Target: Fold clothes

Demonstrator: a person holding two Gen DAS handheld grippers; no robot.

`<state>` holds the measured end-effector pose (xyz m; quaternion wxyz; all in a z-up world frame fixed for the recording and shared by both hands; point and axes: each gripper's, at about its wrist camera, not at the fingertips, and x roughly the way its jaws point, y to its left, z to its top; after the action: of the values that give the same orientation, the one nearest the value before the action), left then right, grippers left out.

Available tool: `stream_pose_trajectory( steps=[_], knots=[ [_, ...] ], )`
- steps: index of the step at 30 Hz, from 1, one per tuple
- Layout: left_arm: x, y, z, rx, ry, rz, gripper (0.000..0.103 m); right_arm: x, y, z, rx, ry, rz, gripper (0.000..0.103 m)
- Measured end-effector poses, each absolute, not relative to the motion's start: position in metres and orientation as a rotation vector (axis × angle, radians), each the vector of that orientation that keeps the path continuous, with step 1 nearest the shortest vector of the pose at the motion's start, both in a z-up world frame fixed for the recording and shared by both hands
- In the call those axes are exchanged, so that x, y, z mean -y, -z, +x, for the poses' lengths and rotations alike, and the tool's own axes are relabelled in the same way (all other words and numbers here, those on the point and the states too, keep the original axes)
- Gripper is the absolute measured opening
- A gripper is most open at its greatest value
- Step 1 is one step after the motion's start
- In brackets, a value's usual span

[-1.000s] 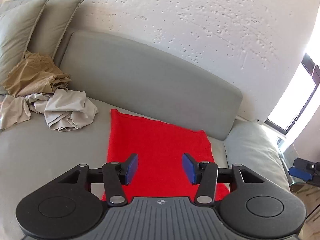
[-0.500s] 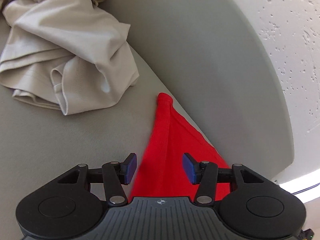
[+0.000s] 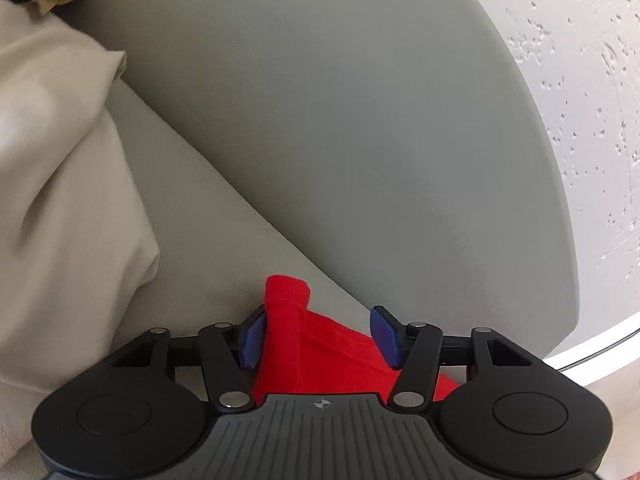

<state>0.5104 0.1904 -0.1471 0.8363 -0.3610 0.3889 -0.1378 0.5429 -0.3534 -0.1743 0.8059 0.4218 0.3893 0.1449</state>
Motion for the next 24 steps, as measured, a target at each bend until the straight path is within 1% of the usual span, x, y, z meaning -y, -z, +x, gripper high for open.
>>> stream_pose_trajectory(
  steps=[1,2,3,7,13,17,20,22,24],
  knots=[
    [-0.189,0.145,0.509,-0.825,0.273,-0.732,0.034,0.352,0.173,0.545,-0.843,-0.298,0.886,0.008],
    [-0.187,0.142,0.508,-0.827,0.254,-0.7,0.005,0.349,0.171,0.546,-0.849,-0.275,0.854,0.006],
    [-0.186,0.14,0.506,-0.829,0.235,-0.668,0.004,0.345,0.166,0.545,-0.846,-0.256,0.821,0.006],
    [-0.174,0.109,0.477,-0.74,0.22,-0.567,0.004,0.322,0.137,0.528,-0.788,-0.189,0.688,0.005],
    [-0.173,0.046,0.415,-0.662,0.257,-0.529,0.004,0.319,0.065,0.468,-0.725,-0.126,0.677,0.004],
    [-0.173,0.001,0.35,-0.649,0.298,-0.544,0.004,0.332,0.021,0.404,-0.761,-0.112,0.809,0.004],
    [-0.166,-0.023,0.304,-0.675,0.338,-0.585,0.004,0.345,-0.007,0.335,-0.781,-0.125,0.869,0.004],
    [-0.168,-0.03,0.268,-0.714,0.347,-0.603,0.004,0.35,-0.021,0.285,-0.783,-0.137,0.867,0.004],
    [-0.165,-0.028,0.238,-0.758,0.341,-0.596,0.004,0.348,-0.021,0.24,-0.809,-0.137,0.864,0.004]
  ],
)
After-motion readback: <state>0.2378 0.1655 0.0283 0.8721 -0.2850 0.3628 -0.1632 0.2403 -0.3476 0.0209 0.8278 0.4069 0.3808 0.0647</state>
